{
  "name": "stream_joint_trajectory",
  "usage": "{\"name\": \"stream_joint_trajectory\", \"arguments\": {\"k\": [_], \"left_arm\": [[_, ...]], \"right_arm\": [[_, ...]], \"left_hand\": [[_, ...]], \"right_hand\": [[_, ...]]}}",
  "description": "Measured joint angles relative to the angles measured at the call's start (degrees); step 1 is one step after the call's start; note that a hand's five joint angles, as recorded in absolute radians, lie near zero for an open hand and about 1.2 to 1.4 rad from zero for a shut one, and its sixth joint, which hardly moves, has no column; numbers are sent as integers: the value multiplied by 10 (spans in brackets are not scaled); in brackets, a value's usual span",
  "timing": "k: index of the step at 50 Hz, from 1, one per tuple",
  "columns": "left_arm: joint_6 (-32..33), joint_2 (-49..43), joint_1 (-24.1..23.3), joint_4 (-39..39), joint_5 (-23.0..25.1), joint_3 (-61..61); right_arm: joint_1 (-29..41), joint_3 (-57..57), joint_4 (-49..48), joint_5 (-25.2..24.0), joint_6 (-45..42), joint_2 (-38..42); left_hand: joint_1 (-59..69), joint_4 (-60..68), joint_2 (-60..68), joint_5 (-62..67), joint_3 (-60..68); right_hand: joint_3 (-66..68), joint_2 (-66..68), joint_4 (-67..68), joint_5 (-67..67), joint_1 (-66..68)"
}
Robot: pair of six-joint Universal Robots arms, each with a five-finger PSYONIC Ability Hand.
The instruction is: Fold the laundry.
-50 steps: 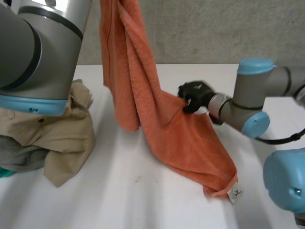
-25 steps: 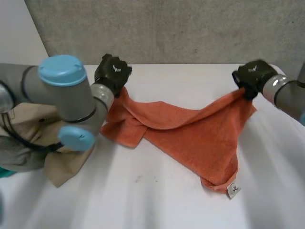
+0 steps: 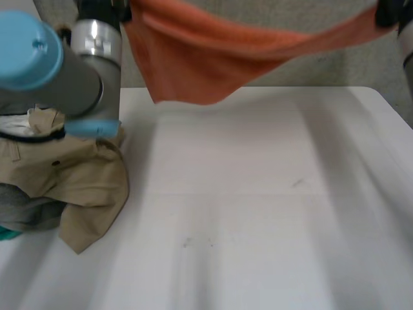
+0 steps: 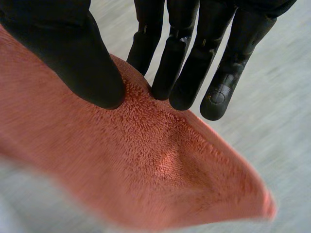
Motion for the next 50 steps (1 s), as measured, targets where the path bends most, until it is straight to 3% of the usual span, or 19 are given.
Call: {"name": "stream_joint_trajectory", "arguments": {"k": [8, 17, 24, 25, 28, 29, 33, 44, 50], "left_arm": [[-2, 36, -3, -21, 20, -223], [-1, 24, -5, -41, 42, -314], [-1, 32, -1, -43, 43, -313], [-1, 39, -1, -43, 43, -310], [-1, 48, -1, -44, 43, -308], [-1, 52, 0, -45, 43, -307], [-1, 58, 0, -48, 43, -306], [-1, 54, 9, -54, 43, -302], [-1, 51, 18, -65, 42, -302]], "right_arm": [[-1, 201, 113, -36, -15, -20], [-13, 304, 102, -78, -25, 43], [-38, 295, 86, -86, -2, 68], [-47, 287, 85, -86, 14, 71], [-58, 279, 86, -84, 34, 71], [-63, 275, 88, -84, 45, 70], [-76, 268, 90, -84, 66, 70], [-96, 209, 148, -98, 106, 125], [-103, 116, 245, -141, 176, 200]], "left_hand": [[0, 0, 0, 0, 0], [0, 0, 0, 0, 0], [0, 0, 0, 0, 0], [0, 0, 0, 0, 0], [0, 0, 0, 0, 0], [0, 0, 0, 0, 0], [0, 0, 0, 0, 0], [0, 0, 0, 0, 0], [0, 0, 0, 0, 0]], "right_hand": [[0, 3, 0, 0, 0], [0, 3, 0, 0, 0], [-9, -9, -10, -7, -8], [-116, -115, -118, -98, -95], [-178, -177, -179, -156, -140], [-279, -278, -281, -260, -228], [-351, -349, -353, -338, -286], [-370, -367, -374, -360, -300], [-368, -364, -371, -357, -299]]}}
